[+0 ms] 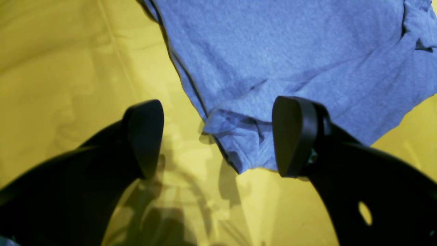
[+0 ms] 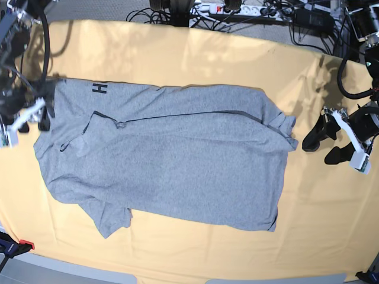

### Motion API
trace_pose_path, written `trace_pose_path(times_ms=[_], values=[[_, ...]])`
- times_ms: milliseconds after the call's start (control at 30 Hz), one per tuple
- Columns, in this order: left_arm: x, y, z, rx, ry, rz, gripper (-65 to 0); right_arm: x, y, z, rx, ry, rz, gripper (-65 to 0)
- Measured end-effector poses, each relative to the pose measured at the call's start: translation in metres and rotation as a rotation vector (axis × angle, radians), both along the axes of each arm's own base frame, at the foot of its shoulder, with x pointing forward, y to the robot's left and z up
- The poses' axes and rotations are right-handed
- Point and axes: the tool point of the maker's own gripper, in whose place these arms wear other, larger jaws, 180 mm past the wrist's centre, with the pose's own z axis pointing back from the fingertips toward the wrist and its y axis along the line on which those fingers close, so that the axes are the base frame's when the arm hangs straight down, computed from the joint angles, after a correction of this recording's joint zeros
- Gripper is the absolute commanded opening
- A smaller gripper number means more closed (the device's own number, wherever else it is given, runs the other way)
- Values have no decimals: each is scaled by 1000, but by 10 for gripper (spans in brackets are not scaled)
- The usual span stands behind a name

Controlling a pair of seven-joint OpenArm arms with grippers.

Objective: Layout the t-shirt on the table in an organized manner, then fold the t-shirt properly
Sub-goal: 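Grasp the folded corner with the right gripper and pull it outward, then grasp the folded edge corners with both grippers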

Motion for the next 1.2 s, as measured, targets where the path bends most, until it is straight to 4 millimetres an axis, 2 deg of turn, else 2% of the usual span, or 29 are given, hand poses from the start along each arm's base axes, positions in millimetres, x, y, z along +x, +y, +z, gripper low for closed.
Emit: trace_pose_path(times_ms=[233,300,400,533,800,967,1100,1133,1200], values=[[1,16,-11,38,49,92,-156,-57,-35,-12,55,52,-128,-273],[1,17,-11,35,51,98,-156,-67,-34,-13,95,47,-137,-273],[0,18,-14,41,57,100,-156,-76,-21,-23,134,64,-120,-273],[-2,18,-15,42,63,101,-156,-79,-9,-39,205,60,-141,-273],[-1,28,-17,53,70,155,-156,-83,-13,-77,333,80,-210,-273],[-1,33,-15,57,63,170,-156,-75,-10,-84,395,54,-206,-273],[-1,32,-15,56,62,169,-156,-66,-6,-80,412,25,-175,-277],[0,32,-14,56,62,170,-156,-66,-4,-79,416,20,-164,-304],[0,33,-15,53,65,176,-156,-66,-3,-80,419,32,-159,-427]])
